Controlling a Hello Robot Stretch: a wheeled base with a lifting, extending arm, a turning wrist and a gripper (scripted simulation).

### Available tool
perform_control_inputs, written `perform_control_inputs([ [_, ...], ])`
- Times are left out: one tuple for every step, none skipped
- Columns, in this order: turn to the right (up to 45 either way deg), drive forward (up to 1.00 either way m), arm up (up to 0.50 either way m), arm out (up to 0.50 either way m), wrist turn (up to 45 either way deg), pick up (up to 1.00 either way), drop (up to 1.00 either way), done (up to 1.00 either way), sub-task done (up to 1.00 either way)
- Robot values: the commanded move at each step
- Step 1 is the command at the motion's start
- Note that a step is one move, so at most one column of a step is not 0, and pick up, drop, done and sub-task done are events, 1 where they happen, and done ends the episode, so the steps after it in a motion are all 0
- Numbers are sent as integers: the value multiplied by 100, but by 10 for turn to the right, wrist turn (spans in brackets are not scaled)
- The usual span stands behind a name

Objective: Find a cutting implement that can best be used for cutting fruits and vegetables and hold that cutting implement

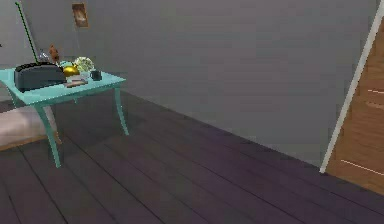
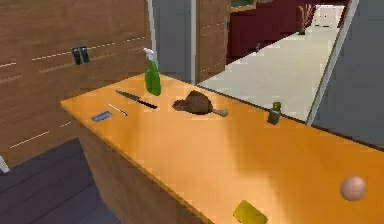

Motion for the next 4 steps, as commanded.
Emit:
perform_control_inputs([
  [-120,0,0,0,0,0,0,0,0],
  [450,0,0,0,0,0,0,0,0],
  [120,0,0,0,0,0,0,0,0],
  [0,100,0,0,0,0,0,0,0],
])
